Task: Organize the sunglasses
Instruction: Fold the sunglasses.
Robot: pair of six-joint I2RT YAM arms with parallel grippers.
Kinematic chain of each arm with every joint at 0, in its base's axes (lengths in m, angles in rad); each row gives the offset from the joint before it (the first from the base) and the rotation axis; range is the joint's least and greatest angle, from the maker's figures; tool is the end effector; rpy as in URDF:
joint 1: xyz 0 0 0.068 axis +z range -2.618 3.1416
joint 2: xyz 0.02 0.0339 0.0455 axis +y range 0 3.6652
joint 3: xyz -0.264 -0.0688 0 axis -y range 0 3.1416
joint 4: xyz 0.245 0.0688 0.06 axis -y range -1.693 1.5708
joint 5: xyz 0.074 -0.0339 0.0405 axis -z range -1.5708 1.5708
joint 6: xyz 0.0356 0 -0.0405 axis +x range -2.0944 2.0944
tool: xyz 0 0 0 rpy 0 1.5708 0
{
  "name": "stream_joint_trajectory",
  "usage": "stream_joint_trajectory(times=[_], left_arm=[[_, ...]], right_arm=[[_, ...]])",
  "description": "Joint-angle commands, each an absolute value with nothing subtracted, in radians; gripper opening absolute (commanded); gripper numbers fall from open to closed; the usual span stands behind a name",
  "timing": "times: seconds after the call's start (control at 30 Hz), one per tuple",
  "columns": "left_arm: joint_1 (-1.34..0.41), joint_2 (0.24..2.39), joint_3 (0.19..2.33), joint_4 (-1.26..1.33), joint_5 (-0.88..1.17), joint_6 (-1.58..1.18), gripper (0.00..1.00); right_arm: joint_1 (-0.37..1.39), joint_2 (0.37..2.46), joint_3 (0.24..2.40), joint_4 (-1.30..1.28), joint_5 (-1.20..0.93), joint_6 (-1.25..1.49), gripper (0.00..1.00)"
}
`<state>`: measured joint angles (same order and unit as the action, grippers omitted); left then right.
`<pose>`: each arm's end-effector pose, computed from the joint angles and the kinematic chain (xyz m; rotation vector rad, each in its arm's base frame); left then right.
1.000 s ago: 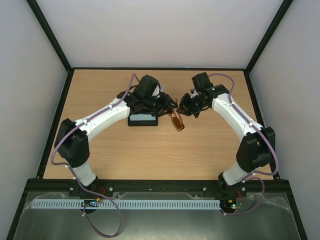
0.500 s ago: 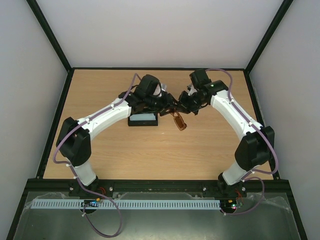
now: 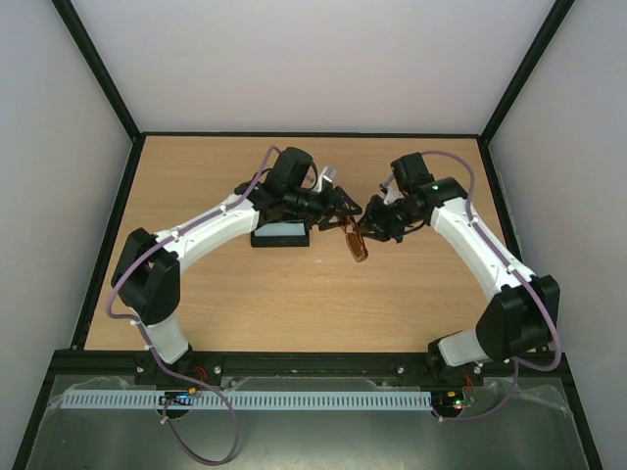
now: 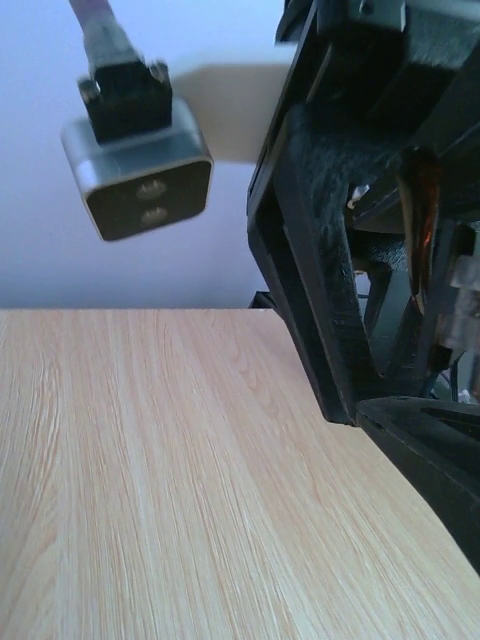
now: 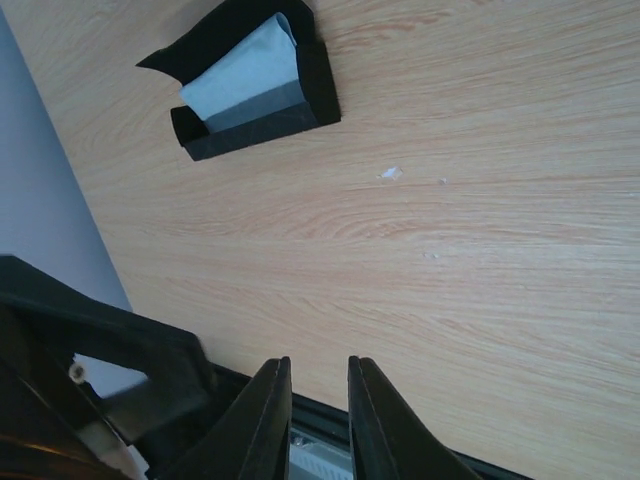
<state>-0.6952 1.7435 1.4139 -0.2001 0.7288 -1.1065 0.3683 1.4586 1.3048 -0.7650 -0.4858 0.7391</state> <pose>0.2946 -0.2766 0.3002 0.0244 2.5326 -1.6979 0.2793 0.1256 0.3138 0.2703 2.6453 1.0295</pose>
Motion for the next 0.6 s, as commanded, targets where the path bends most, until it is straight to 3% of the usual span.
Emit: stream_joint_trajectory(times=[0.0,0.37,0.57], left_arm=[[-0.692,1.73,1.389,-0.077,0.824,-1.094,0.34],[-0.689,1.588,1.286,0.073,0.987,-1.179,0.34],[-0.689,1.486,1.202,0.226,1.059,-1.307,0.34]], right_arm=[[0.313,1.382,1.244,-0.795,-0.585,0.696,0.21],[0.295,1.127,1.141,-0.779,-0.755,0.726,0.39],[0.295,1.032,1.156,-0.788,-0.887,0.688,0.4]])
